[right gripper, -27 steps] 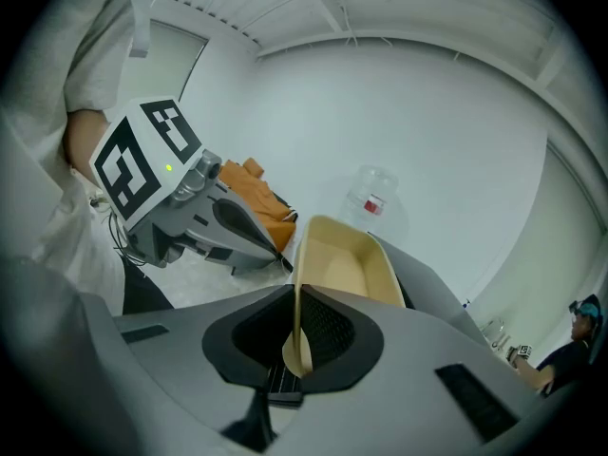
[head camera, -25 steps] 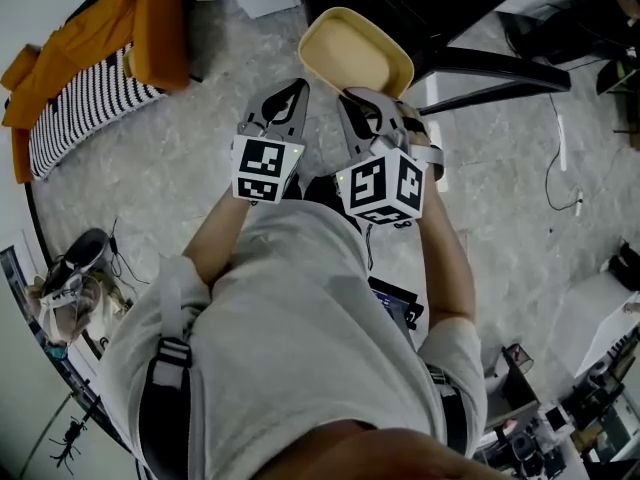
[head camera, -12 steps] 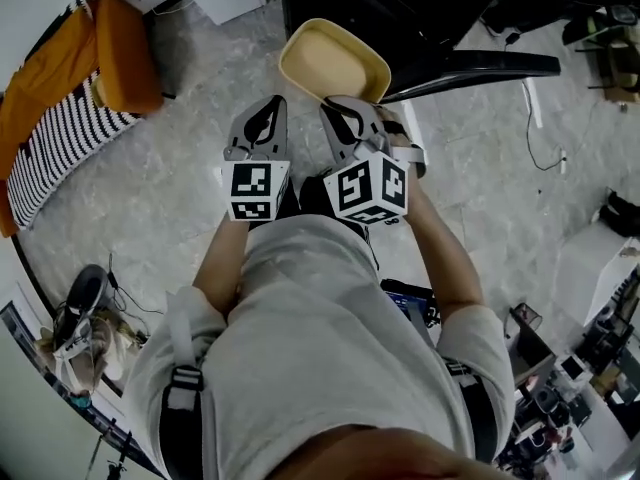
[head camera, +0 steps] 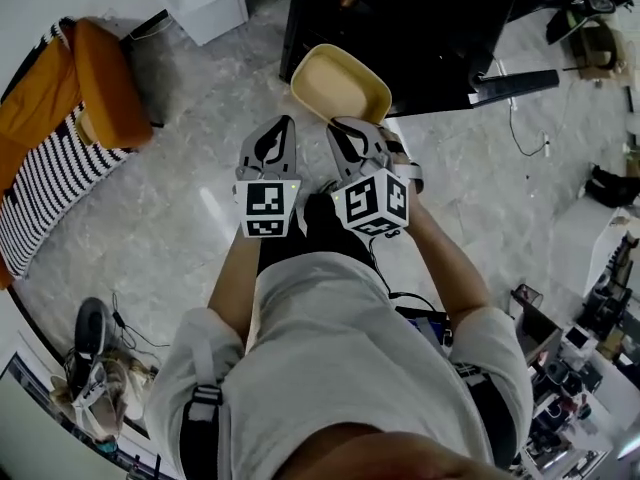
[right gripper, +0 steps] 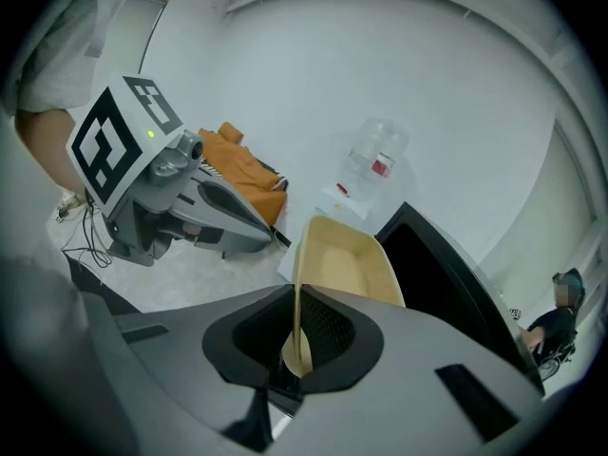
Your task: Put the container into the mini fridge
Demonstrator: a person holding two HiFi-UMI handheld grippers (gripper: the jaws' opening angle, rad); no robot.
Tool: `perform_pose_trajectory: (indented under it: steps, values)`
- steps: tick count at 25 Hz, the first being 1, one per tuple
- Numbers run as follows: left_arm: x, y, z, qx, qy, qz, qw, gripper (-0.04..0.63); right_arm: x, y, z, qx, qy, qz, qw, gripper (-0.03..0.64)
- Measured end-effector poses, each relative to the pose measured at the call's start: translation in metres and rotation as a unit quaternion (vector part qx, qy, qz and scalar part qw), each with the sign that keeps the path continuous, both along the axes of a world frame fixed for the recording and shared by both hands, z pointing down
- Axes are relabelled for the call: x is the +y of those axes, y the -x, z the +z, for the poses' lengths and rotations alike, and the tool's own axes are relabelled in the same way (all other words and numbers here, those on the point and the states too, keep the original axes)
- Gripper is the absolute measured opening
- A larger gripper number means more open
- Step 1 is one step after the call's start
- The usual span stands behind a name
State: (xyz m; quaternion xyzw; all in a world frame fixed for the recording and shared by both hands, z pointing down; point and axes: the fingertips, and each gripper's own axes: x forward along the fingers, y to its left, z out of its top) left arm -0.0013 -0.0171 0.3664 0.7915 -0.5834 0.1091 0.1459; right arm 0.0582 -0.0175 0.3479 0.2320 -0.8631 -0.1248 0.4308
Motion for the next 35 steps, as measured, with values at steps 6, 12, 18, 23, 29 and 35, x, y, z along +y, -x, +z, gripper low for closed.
perform_pose_trajectory:
  steps: [6, 12, 18, 23, 29, 35]
  values:
    - [-0.026, 0.032, 0.024, 0.021, -0.002, 0.023, 0.9995, 0.012, -0.014, 0.018, 0.023, 0.026, 0.005, 0.029, 0.999, 0.052]
    - [-0.043, 0.028, 0.036, 0.011, -0.016, 0.052, 0.9984, 0.011, -0.023, 0.015, 0.032, 0.039, 0.005, 0.058, 0.998, 0.052]
    - [-0.055, 0.021, 0.063, 0.019, -0.019, 0.047, 0.9985, 0.012, -0.039, 0.016, 0.058, 0.049, 0.008, 0.055, 0.997, 0.052]
    - [-0.059, 0.019, 0.074, 0.038, -0.023, 0.010, 0.9990, 0.012, -0.057, 0.003, 0.092, 0.046, 0.012, 0.046, 0.998, 0.052]
    - [-0.056, 0.014, 0.131, 0.023, -0.006, -0.025, 0.9994, 0.011, -0.081, -0.014, 0.144, 0.035, 0.015, 0.052, 0.998, 0.052]
    - [-0.077, -0.002, 0.152, 0.030, -0.024, -0.025, 0.9990, 0.011, -0.088, -0.021, 0.167, 0.041, 0.016, 0.038, 0.998, 0.052]
